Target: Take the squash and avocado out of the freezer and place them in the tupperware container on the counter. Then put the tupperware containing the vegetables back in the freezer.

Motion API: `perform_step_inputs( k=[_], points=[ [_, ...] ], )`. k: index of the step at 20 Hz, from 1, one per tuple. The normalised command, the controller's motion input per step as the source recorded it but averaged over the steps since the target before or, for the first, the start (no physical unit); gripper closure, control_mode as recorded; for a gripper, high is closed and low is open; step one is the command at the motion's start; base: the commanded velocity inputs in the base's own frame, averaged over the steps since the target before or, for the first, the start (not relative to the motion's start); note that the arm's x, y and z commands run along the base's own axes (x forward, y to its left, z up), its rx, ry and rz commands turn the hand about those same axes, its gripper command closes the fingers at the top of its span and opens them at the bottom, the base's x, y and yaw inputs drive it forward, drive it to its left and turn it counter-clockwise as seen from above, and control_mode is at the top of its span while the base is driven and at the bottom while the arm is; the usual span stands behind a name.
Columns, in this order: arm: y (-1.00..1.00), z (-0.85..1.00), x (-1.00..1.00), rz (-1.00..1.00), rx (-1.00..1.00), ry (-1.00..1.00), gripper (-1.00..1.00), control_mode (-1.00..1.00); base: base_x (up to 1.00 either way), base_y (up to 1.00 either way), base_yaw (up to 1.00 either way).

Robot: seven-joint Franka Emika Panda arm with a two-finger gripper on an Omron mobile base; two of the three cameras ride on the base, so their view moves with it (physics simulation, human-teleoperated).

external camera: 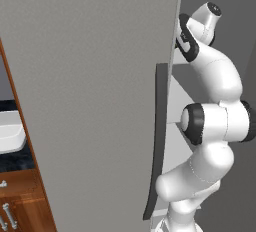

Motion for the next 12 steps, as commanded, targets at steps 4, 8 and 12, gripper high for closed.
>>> perform_step_inputs(
  k=[4, 8, 12],
  points=[
    [0.03, 0.0, -0.42, 0.0, 0.0, -0.16, 1.0, -1.0, 0.0, 0.0, 0.0],
    [0.0, 0.0, -0.96, 0.0, 0.0, -0.27, 1.0, -1.0, 0.0, 0.0, 0.0],
    [0.0, 0.0, -1.0, -0.04, 0.0, -0.28, 1.0, -1.0, 0.0, 0.0, 0.0]
  ],
)
